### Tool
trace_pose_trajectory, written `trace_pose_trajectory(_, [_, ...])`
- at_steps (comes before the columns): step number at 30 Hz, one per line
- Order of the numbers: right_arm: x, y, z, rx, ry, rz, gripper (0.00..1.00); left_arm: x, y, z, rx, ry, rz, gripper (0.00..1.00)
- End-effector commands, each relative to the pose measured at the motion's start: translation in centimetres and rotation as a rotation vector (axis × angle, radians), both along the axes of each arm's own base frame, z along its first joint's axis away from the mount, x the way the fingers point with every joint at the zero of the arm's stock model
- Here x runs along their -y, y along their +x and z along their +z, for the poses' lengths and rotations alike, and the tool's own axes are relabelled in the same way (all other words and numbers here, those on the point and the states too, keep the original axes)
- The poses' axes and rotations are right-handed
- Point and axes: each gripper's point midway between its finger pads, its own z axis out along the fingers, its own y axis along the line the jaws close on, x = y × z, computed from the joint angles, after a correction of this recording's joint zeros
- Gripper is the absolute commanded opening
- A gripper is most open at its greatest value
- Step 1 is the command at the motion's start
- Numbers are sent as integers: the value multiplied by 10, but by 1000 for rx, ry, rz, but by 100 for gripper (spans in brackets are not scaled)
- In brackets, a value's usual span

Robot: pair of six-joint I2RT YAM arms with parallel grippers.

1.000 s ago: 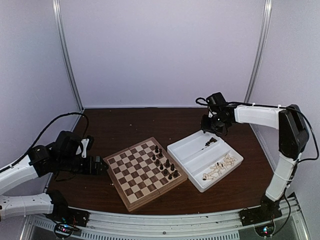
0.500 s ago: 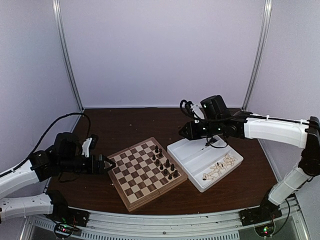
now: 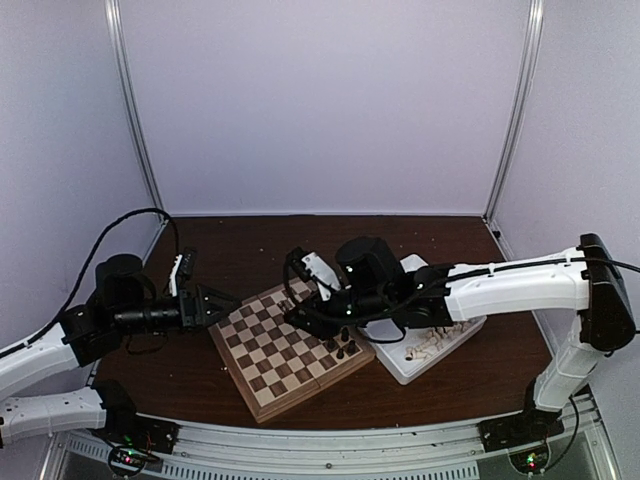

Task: Set up the chess pieces on the board
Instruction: Pick up the chess piece from the storage box.

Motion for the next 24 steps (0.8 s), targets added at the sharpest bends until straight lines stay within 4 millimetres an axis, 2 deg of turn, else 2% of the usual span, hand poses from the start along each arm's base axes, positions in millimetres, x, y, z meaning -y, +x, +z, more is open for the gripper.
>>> trace_pose_trajectory(1, [-30,-2,24,74,65,36,15,5,1,16,24,-61,-15,88])
trace_pose_trajectory(9, [-50,-13,21,102,53,93,15,12,4,-5,-71,-47,-22,72])
trace_pose_trajectory(17, [-61,-20,20,117,41,119,15,21,4,8,-56,-120,-61,67])
trace_pose_trajectory(24, [-67,-23,14,108,19,140,15,23,2,-1,-100,-111,-67,59])
